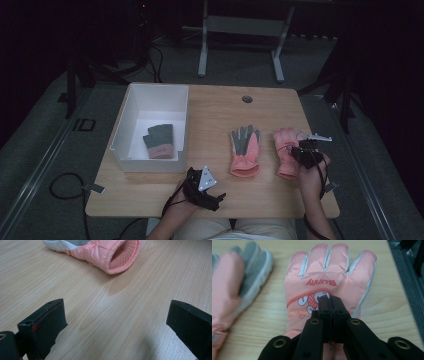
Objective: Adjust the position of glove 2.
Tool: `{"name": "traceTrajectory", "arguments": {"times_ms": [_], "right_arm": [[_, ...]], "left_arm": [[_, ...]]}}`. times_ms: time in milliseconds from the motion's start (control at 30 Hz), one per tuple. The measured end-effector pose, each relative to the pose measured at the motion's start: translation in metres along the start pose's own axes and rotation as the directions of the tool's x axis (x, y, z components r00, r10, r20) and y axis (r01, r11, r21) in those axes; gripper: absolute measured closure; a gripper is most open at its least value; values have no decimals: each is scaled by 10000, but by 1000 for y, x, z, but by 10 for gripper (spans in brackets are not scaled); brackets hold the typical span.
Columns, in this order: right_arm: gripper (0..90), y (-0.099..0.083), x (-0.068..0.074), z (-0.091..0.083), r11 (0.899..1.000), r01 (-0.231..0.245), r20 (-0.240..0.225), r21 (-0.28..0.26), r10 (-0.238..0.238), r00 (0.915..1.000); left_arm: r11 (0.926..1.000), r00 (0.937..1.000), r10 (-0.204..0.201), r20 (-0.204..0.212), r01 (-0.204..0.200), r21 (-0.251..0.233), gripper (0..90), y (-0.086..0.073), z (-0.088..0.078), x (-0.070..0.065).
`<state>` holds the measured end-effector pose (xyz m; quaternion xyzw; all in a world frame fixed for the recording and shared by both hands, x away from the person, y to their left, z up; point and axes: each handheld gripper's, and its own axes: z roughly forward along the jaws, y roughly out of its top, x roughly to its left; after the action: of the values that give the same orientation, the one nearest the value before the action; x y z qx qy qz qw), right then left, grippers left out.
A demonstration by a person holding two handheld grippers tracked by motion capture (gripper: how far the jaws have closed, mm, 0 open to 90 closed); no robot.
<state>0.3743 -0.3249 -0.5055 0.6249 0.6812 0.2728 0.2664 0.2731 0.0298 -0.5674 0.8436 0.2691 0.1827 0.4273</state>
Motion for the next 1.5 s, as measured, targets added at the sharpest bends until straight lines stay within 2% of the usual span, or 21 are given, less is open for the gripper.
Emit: {"name": "traceTrajectory", "arguments": {"times_ms": [33, 67, 233, 367, 500, 567, 633, 667, 700, 800, 867, 967, 1133, 1300, 1400, 1500], "right_arm": [[882, 0, 0, 0, 10000, 0, 0, 0, 0, 10000], [880, -5, 1, 9, 9998, -37, -4, 202, 37, 10000], [871, -10, -1, 17, 9998, -127, -103, 176, 128, 9999], [827, -11, -2, 18, 9994, 272, -269, 212, -266, 9993], [751, -8, -10, 11, 9972, 727, -667, -164, -736, 9951], [715, -7, -15, 7, 9953, 902, -981, -343, -932, 9908], [682, -4, -18, 2, 9899, 1308, -1045, -544, -1359, 9852], [682, -4, -18, 2, 9899, 1308, -1045, -544, -1359, 9852], [637, 0, -18, -3, 9754, 2076, -1152, -740, -2151, 9698], [608, 5, -19, -5, 9542, 2902, -1230, -731, -2974, 9468], [586, 8, -20, -5, 9442, 3234, -1298, -618, -3289, 9354], [581, 7, -22, -4, 9406, 3356, -1280, -520, -3396, 9318], [568, -1, -23, 5, 9484, 3162, -1408, -219, -3161, 9382], [586, -8, -23, 15, 9534, 3015, -1275, -61, -2998, 9454], [638, -12, -21, 20, 9529, 3034, -1108, -18, -3017, 9469], [730, -15, -19, 23, 9586, 2849, -986, 2, -2835, 9539]], "left_arm": [[10000, 10000, 0, 0, 0, 0, 21, 0, 0, 0], [10000, 10000, 25, 20, -25, 44, 21, 0, 0, 0], [10000, 10000, 50, 20, -50, 73, 21, 0, 1, 0], [10000, 10000, 84, 10, -84, 53, 21, 0, 1, -1], [9998, 9999, 144, -61, -144, 109, 21, 0, 0, -1], [9999, 9999, 135, -36, -135, 57, 21, 0, 0, -2], [9999, 9999, 120, -30, -119, 74, 21, 0, 1, -2], [9999, 9999, 120, -30, -119, 74, 21, 0, 1, -2], [9998, 9999, 167, -7, -167, 86, 21, 1, 1, -2], [9998, 9998, 187, -19, -187, 57, 21, 1, 0, -2], [9998, 9998, 194, -32, -193, 76, 21, 1, 0, -2], [9998, 9998, 179, -23, -179, 85, 21, 1, 1, -2], [9997, 9997, 230, -94, -230, 58, 21, 1, 1, -3], [9996, 9996, 266, -114, -265, 43, 21, 1, 0, -3], [9996, 9996, 258, -89, -258, 75, 21, 1, 0, -3], [9997, 9997, 248, -90, -248, 22, 21, 1, 0, -4]]}}
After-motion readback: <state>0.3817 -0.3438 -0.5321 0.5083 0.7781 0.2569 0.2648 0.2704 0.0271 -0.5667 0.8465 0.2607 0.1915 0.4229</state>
